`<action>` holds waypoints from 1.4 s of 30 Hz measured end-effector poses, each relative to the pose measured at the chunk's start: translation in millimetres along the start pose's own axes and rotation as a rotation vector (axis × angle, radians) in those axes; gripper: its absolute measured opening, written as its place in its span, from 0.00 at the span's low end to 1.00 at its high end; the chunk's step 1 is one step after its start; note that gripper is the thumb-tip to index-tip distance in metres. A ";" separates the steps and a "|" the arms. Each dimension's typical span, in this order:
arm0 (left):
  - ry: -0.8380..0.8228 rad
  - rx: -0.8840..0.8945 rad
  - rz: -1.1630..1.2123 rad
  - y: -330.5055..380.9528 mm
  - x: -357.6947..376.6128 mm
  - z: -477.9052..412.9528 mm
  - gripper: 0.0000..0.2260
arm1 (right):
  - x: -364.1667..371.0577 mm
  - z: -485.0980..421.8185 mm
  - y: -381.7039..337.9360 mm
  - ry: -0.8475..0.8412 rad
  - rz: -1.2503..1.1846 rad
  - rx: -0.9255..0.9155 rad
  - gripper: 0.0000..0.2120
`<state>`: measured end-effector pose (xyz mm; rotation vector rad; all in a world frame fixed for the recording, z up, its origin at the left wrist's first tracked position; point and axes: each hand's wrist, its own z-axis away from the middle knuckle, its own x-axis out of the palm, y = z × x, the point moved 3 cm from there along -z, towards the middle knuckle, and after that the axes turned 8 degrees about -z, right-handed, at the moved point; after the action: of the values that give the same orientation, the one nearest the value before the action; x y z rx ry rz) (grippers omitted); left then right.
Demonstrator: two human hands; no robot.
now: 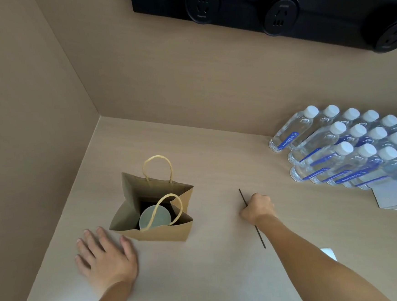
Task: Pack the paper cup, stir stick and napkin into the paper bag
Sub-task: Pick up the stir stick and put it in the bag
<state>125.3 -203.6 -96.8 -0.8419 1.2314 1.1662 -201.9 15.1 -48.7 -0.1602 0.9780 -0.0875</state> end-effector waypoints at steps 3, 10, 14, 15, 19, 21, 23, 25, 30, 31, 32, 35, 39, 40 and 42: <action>0.012 0.000 0.007 0.5 0.1 0.4 0.32 | -0.1 1.1 0.4 -0.004 -0.008 0.007 0.12; -0.004 -0.011 -0.021 1.2 -1.0 0.2 0.33 | -5.9 15.7 -3.5 0.019 -0.098 -0.058 0.03; -0.035 -0.012 -0.053 2.3 -3.2 -0.1 0.33 | -35.7 51.3 -37.1 0.147 -0.350 -0.267 0.08; -0.038 -0.011 -0.049 2.1 -3.6 0.1 0.33 | -49.3 65.7 -48.4 0.183 -0.420 -0.324 0.10; -0.041 -0.008 -0.019 2.6 -5.2 0.6 0.34 | -112.9 135.8 -95.5 0.301 -0.607 -0.620 0.11; -0.041 -0.008 -0.011 3.1 -5.8 0.7 0.33 | -141.7 174.2 -117.1 0.308 -0.709 -0.787 0.10; -0.040 -0.006 -0.016 2.5 -6.4 0.4 0.33 | -160.6 205.5 -134.9 0.268 -0.811 -0.913 0.07; -0.040 -0.003 -0.027 1.3 -5.9 -0.3 0.33 | -169.0 225.8 -149.9 0.222 -0.888 -1.008 0.06; -0.044 -0.020 -0.051 0.6 -5.3 -0.5 0.34 | -156.7 238.6 -181.7 0.079 -0.841 -1.116 0.04; -0.045 -0.020 -0.054 0.6 -5.4 -0.7 0.34 | -152.3 237.3 -186.0 0.061 -0.826 -1.120 0.05; -0.047 -0.021 -0.061 0.6 -5.5 -0.7 0.34 | -147.9 235.6 -189.4 0.044 -0.818 -1.116 0.05; -0.056 -0.018 -0.057 0.8 -5.6 -0.3 0.34 | -137.1 230.2 -196.0 -0.006 -0.765 -1.086 0.06; -0.054 -0.015 -0.041 1.0 -6.9 -0.2 0.33 | -127.3 222.3 -198.5 -0.021 -0.539 -1.084 0.08; -0.056 -0.015 -0.044 0.9 -7.2 -0.1 0.33 | -125.4 220.7 -198.5 -0.029 -0.464 -1.102 0.08; -0.061 -0.014 -0.043 0.7 -7.8 0.1 0.33 | -120.8 218.2 -198.6 -0.067 -0.304 -1.141 0.09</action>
<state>125.1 -205.0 -89.1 -0.8340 1.1516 1.1583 -88.1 -142.0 204.4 -1.3497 0.8324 0.2093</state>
